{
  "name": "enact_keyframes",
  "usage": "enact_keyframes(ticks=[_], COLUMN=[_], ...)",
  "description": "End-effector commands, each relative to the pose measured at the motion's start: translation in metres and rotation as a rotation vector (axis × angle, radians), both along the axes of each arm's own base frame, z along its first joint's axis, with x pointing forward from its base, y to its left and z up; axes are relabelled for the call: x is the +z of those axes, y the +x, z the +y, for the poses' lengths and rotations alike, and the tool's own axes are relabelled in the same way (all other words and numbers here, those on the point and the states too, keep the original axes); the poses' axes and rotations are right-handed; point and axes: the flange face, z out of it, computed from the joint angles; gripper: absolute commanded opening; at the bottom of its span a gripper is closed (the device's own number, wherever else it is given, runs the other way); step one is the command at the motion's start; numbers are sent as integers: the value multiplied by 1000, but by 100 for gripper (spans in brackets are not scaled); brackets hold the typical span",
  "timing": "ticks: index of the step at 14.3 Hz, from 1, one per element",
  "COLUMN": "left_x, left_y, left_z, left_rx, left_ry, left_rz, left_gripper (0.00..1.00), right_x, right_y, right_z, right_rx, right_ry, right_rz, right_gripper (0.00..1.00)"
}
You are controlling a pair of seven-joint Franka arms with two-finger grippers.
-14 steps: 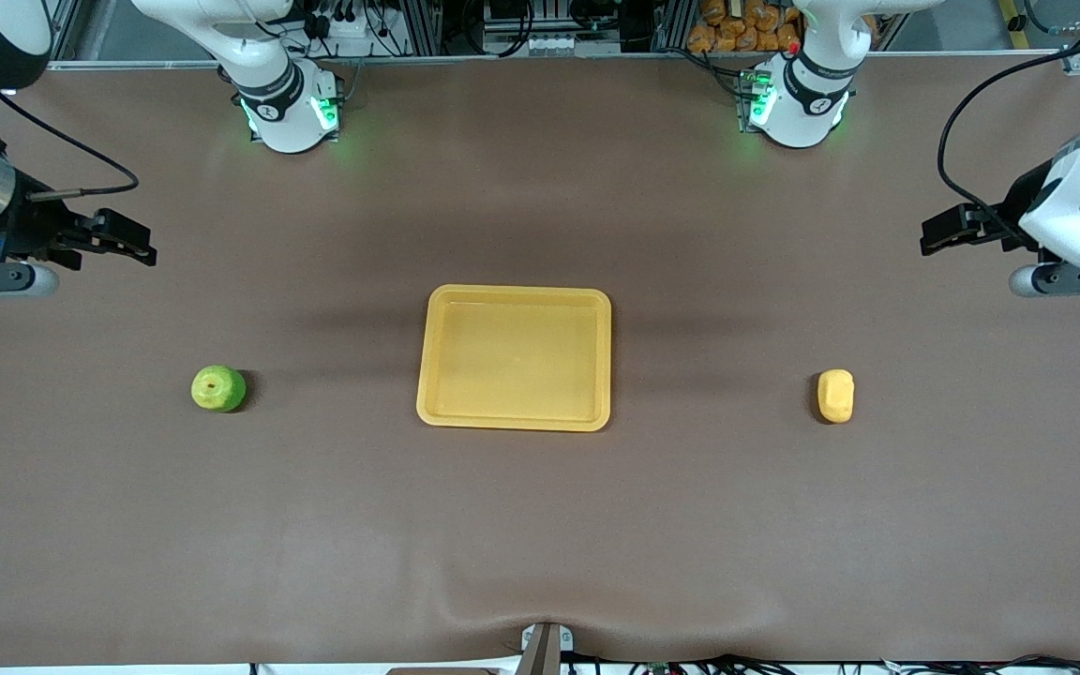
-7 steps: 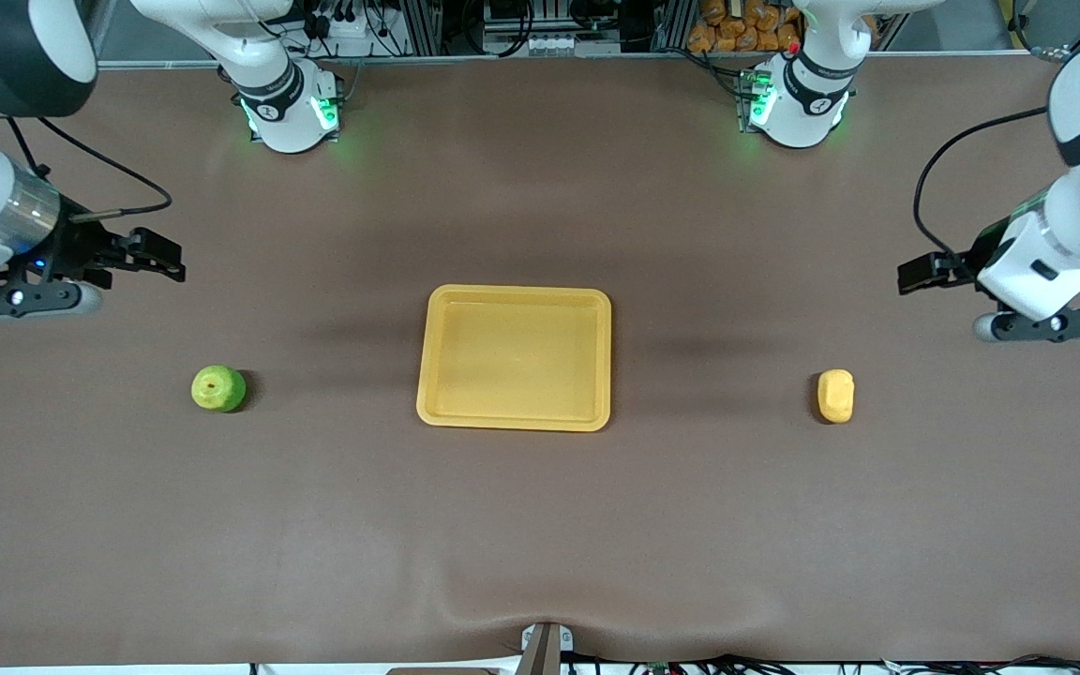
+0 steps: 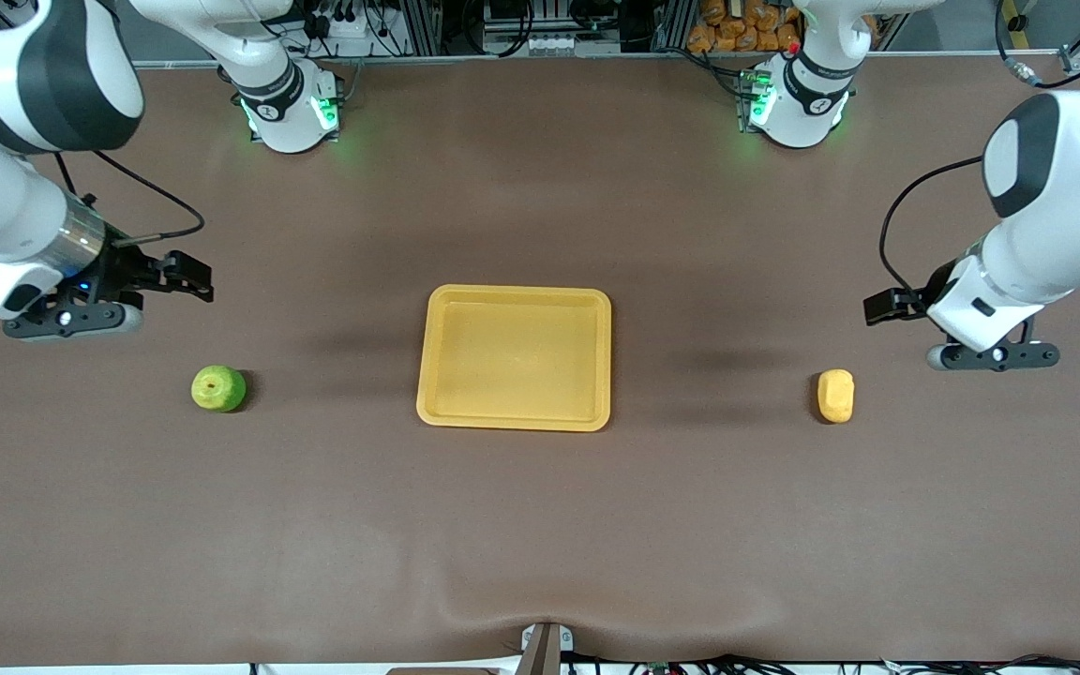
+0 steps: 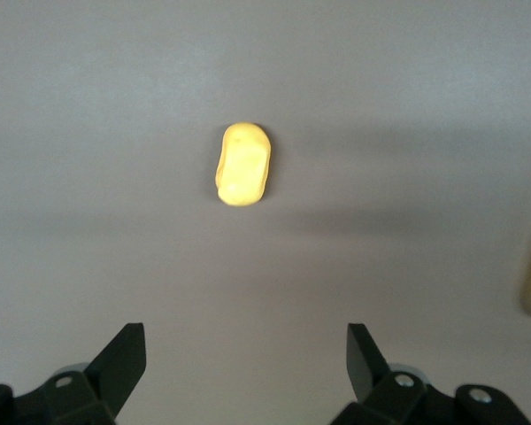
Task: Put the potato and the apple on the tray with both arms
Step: 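Move the right gripper toward the green apple while the left gripper approaches the potato, then lower and close the right gripper on the apple while the left grasps the potato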
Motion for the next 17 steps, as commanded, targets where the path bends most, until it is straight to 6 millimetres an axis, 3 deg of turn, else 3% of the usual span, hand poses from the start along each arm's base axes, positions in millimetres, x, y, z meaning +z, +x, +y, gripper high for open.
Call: enact_keyframes(ticks=[1, 4, 10, 13, 17], left_x=[-24, -51, -97, -129, -168], left_y=[4, 22, 38, 45, 49], left_z=[0, 1, 9, 26, 25], left_rx=[-15, -14, -27, -23, -23], left_ry=[6, -9, 13, 6, -3], left_rz=[-39, -87, -98, -103, -54], left_gripper=[100, 100, 100, 100, 100], right_x=[-24, -54, -114, -137, -169], right_y=[4, 15, 33, 40, 48], right_z=[6, 5, -1, -20, -54], right_rx=[114, 236, 448, 542, 683], right_ry=[6, 13, 37, 51, 56], right_rz=[-4, 17, 55, 53, 61], right_gripper=[100, 100, 100, 100, 100])
